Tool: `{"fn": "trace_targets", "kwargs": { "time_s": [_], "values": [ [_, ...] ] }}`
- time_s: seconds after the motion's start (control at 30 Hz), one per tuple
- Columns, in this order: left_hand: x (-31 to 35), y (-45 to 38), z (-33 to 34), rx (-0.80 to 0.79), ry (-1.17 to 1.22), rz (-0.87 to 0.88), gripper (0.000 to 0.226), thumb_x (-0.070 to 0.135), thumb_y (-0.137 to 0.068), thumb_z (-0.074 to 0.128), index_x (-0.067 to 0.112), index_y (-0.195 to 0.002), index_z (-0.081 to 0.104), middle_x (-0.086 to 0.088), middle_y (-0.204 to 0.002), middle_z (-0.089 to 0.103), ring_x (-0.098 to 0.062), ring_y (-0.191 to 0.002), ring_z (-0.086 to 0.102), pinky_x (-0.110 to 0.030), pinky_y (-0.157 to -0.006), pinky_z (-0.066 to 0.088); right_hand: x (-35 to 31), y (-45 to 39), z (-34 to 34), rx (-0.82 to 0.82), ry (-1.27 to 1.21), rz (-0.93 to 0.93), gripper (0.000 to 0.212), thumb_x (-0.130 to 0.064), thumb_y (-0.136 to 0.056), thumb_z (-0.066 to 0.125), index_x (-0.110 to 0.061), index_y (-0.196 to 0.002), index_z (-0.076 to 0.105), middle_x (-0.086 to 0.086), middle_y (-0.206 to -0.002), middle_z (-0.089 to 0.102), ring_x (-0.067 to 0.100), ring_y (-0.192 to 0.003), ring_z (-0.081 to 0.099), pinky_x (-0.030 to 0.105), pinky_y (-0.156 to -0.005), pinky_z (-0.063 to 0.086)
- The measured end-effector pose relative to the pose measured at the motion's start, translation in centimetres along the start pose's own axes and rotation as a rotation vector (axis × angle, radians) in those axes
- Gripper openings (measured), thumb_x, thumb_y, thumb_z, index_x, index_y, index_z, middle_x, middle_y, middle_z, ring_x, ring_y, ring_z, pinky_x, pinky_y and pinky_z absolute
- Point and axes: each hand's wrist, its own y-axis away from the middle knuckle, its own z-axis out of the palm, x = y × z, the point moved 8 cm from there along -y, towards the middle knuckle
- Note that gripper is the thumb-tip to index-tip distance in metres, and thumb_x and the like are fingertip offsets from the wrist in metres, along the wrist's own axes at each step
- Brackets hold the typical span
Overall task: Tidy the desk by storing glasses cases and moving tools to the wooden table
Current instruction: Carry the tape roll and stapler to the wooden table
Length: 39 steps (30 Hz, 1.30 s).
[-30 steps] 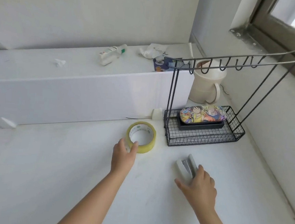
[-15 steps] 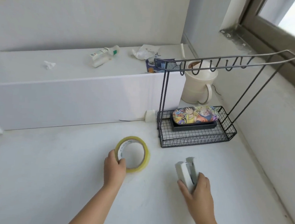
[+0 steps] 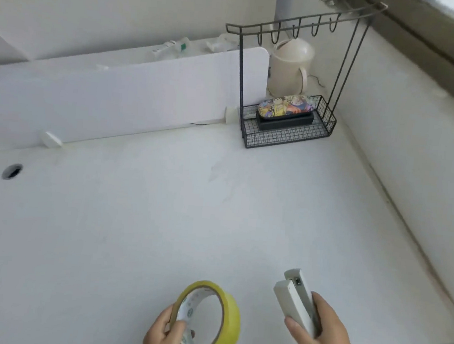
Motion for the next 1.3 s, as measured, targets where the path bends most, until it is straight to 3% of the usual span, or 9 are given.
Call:
{"fn": "trace_targets", "kwargs": {
  "time_s": [0.1,0.27,0.37,0.5,0.7,0.83,1.0,1.2,1.3],
  "values": [
    [-0.9,1.8,-0.3,-0.078,-0.071,0.062,0.034,-0.005,-0.078,0.057,0.025,-0.066,0.068,0.013,-0.041,0.066,-0.004,-0.043,0.061,-0.016,-0.046,0.047,1.6,5.0,0.3,0.045,-0.03,0.079,0.054,-0.012,-0.067,0.075,-0.044,-0.094,0.041,-0.023,-0.09,0.057,0.0,-0.083,0.056,0.019,-0.067,0.04],
    [1.4,2.6,2.2,-0.362,-0.241,0.257,0.014,0.015,-0.066,0.058,0.024,-0.07,0.068,0.016,-0.041,0.065,-0.021,-0.062,0.065,-0.015,-0.05,0.045,2.6,11.9,0.1,0.288,-0.07,0.13,0.057,-0.02,-0.064,0.076,-0.03,-0.112,0.047,-0.013,-0.098,0.056,0.01,-0.094,0.054,0.018,-0.076,0.038],
    [2.9,3.7,4.3,-0.564,-0.323,0.442,0.018,0.02,-0.06,0.051,0.033,-0.064,0.063,0.001,-0.054,0.068,-0.026,-0.063,0.061,-0.02,-0.054,0.045,2.2,16.5,0.5,0.495,-0.124,0.13,0.056,-0.048,-0.05,0.063,-0.042,-0.102,0.045,-0.024,-0.096,0.056,-0.003,-0.09,0.055,0.007,-0.07,0.04],
    [1.0,6.9,6.0,-0.879,-0.468,0.596,0.017,0.015,-0.074,0.053,0.023,-0.084,0.064,-0.015,-0.088,0.067,-0.025,-0.075,0.063,-0.022,-0.061,0.047,3.8,25.8,3.9,0.824,-0.271,0.246,0.043,-0.043,-0.05,0.064,-0.054,-0.088,0.048,-0.025,-0.096,0.06,-0.007,-0.092,0.051,0.003,-0.07,0.041],
    [-8.2,18.4,3.9,-1.255,-0.763,0.718,0.019,0.031,-0.062,0.054,0.049,-0.064,0.052,0.011,-0.074,0.055,-0.017,-0.081,0.058,-0.031,-0.069,0.037,9.0,45.4,13.2,1.21,-0.447,0.662,0.04,-0.016,-0.06,0.076,-0.043,-0.083,0.06,-0.012,-0.083,0.067,0.001,-0.081,0.058,0.018,-0.067,0.044],
    [-16.6,27.3,1.2,-1.554,-0.941,0.758,0.023,0.05,-0.042,0.042,0.066,-0.054,0.054,0.012,-0.066,0.064,0.023,-0.069,0.048,-0.01,-0.071,0.041,9.9,58.6,17.9,1.492,-0.544,0.894,0.037,-0.041,-0.043,0.065,-0.047,-0.077,0.051,-0.006,-0.084,0.064,0.014,-0.081,0.057,0.02,-0.061,0.039],
    [-26.4,41.5,-3.9,-1.932,-1.057,0.744,0.037,0.001,-0.082,0.053,0.037,-0.073,0.057,-0.003,-0.085,0.06,-0.006,-0.077,0.054,-0.005,-0.061,0.041,10.9,73.2,21.9,1.86,-0.534,1.004,0.037,-0.025,-0.053,0.074,-0.03,-0.086,0.056,0.014,-0.089,0.064,0.033,-0.086,0.057,0.03,-0.063,0.039],
    [-36.3,57.0,-10.7,-2.166,-1.05,0.83,0.039,0.002,-0.082,0.049,0.04,-0.073,0.052,0.003,-0.083,0.054,-0.009,-0.079,0.052,-0.024,-0.066,0.042,13.0,86.6,26.7,2.056,-0.567,1.03,0.057,-0.051,-0.047,0.061,-0.029,-0.099,0.053,0.001,-0.089,0.064,0.005,-0.08,0.058,0.019,-0.062,0.045],
    [-39.9,60.6,-13.4,-2.229,-1.084,0.844,0.032,0.008,-0.081,0.051,0.039,-0.074,0.055,0.002,-0.083,0.058,-0.018,-0.081,0.054,-0.035,-0.071,0.042,13.3,90.7,29.4,2.157,-0.647,1.089,0.048,-0.035,-0.058,0.07,-0.024,-0.101,0.053,0.009,-0.092,0.061,0.025,-0.086,0.055,0.023,-0.057,0.039]
  ]
}}
